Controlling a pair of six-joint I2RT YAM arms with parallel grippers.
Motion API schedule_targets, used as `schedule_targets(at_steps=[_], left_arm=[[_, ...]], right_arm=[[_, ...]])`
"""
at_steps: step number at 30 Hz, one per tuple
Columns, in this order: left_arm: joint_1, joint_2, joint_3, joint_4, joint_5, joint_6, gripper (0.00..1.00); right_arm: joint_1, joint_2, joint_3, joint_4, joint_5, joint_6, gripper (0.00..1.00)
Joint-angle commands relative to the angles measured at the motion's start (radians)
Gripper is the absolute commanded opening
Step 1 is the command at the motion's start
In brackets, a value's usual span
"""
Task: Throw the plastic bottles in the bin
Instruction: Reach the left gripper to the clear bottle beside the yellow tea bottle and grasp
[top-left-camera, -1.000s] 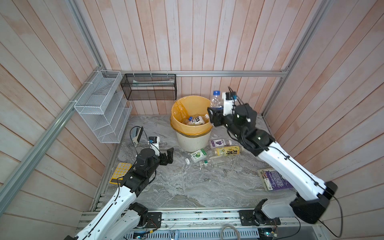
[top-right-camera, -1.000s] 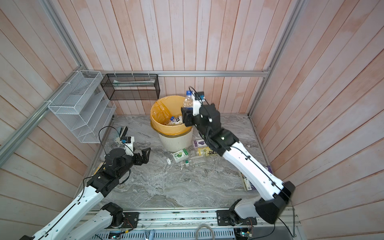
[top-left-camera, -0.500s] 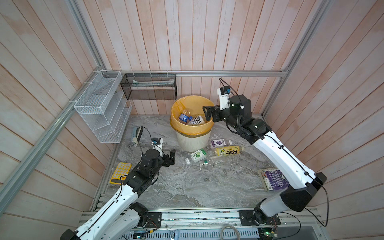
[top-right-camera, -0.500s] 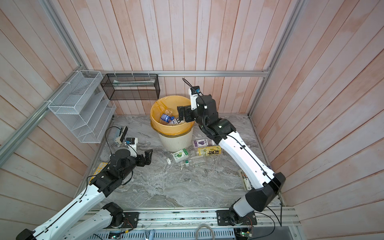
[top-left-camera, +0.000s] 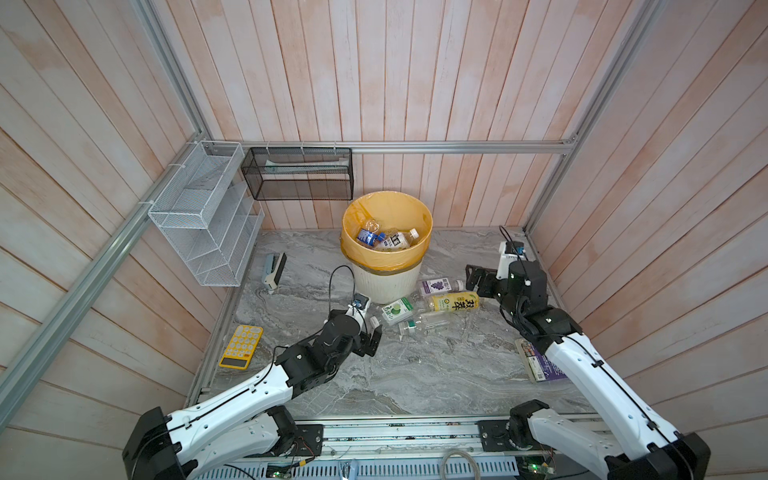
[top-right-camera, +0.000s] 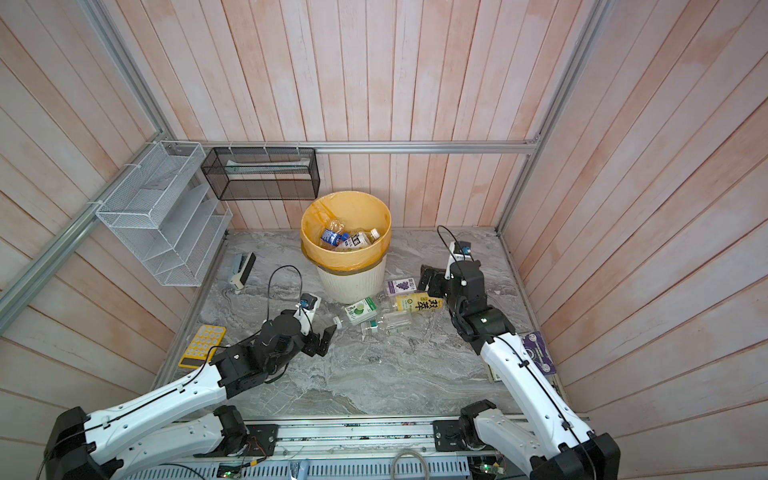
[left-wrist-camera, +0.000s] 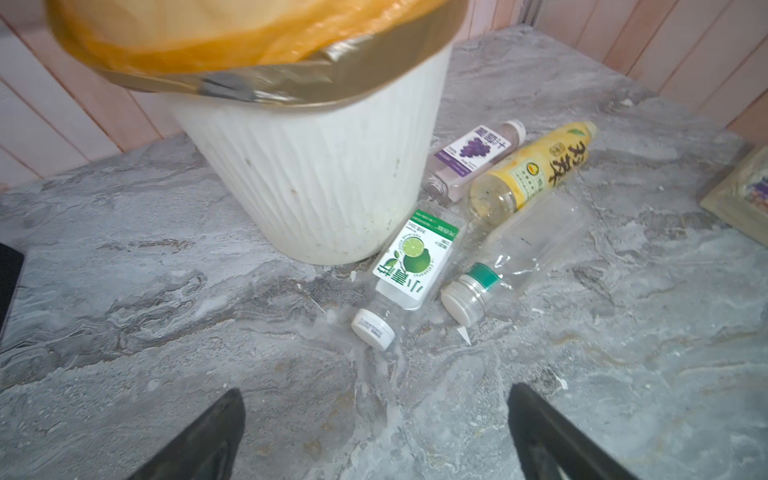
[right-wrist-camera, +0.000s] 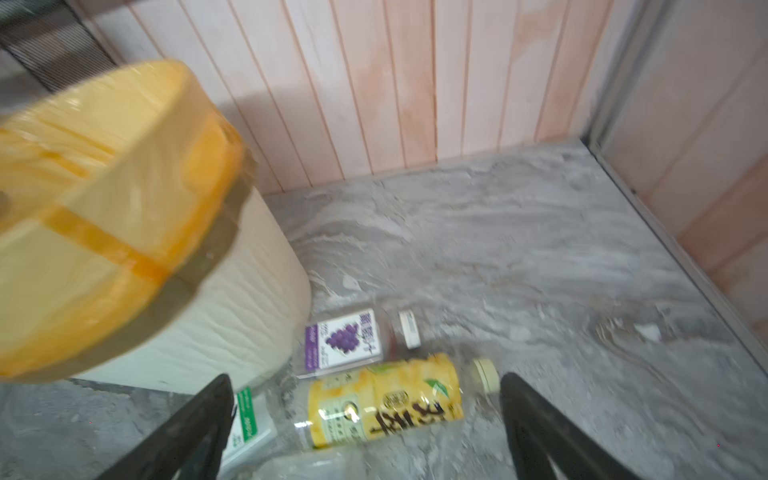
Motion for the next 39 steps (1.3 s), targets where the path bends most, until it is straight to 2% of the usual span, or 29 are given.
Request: schedule_targets(at_steps=[1,6,10,23,39], left_arm=[[-0.073,0.080,0.071,0.053,-0.021,0.044,1.00],[-0.112,0.293,0.183,0.082,0.076,0.125,1.00],[-0.114,0.449,0.290,0.082,0.163,0.195,1.00],[-0.112,0.839,0.602,0.018,0.245,0.401,1.00],[-0.090,0.999,0.701,-0.004,0.242,0.497,1.00]], right_arm=[[-0.075,-0.090,-0.112,0.059,-0.039,0.082,1.00],[-0.216,-0.191,-0.275,0.101,-0.133,0.109,0.99],[-0.284,-0.193,-0.334,0.104,-0.185,0.124,0.99],[-0.303,-0.148,-0.357,0.143,-0.189,0.130,0.99],[-0.314,-0.100,-0.343,0.156,-0.208,0.128,0.99]])
